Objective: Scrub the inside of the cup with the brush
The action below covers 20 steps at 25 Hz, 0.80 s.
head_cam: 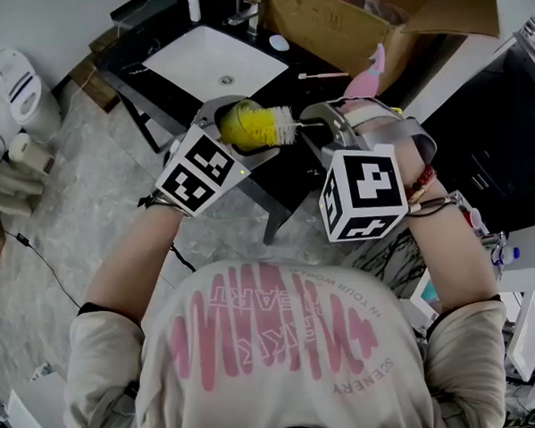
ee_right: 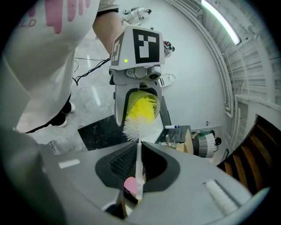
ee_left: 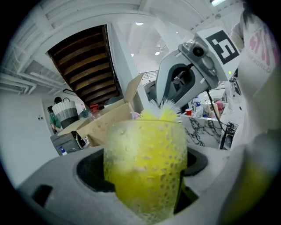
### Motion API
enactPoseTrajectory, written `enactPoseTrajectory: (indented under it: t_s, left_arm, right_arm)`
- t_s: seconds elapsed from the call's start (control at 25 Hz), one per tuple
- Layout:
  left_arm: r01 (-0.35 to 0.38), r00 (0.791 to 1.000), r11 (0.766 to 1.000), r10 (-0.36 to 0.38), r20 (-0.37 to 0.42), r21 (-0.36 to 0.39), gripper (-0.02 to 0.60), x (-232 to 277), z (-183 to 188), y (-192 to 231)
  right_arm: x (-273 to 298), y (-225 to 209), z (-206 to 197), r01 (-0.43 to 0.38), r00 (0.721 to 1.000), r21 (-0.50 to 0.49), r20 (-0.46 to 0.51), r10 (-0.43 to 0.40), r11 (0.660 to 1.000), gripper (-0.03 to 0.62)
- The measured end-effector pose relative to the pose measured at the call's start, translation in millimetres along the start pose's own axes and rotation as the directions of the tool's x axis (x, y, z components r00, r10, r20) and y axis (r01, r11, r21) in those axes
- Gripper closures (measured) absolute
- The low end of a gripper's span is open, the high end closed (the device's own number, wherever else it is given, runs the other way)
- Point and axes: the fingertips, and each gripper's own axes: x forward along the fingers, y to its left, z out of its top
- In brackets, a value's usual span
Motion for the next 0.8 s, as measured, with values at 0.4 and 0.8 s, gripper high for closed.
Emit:
enactPoseTrajectory:
  t_s: [0.4,0.8]
  left_arm:
    - [-0.026,0.997,0.997,0.019,-0.081,-0.078,0.178,4,-20,-1]
    - [-0.043,0.971,0.999,0.039,-0.235,-0.01,0.178,18,-45,-7]
  right_arm:
    - [3,8,10,-0.008,1.0,-0.031,-0.023,0.007,0.999,0.546]
    - [6,14,19,-0.009,0.998,-0.141,-0.067,0.0,0.99,0.546]
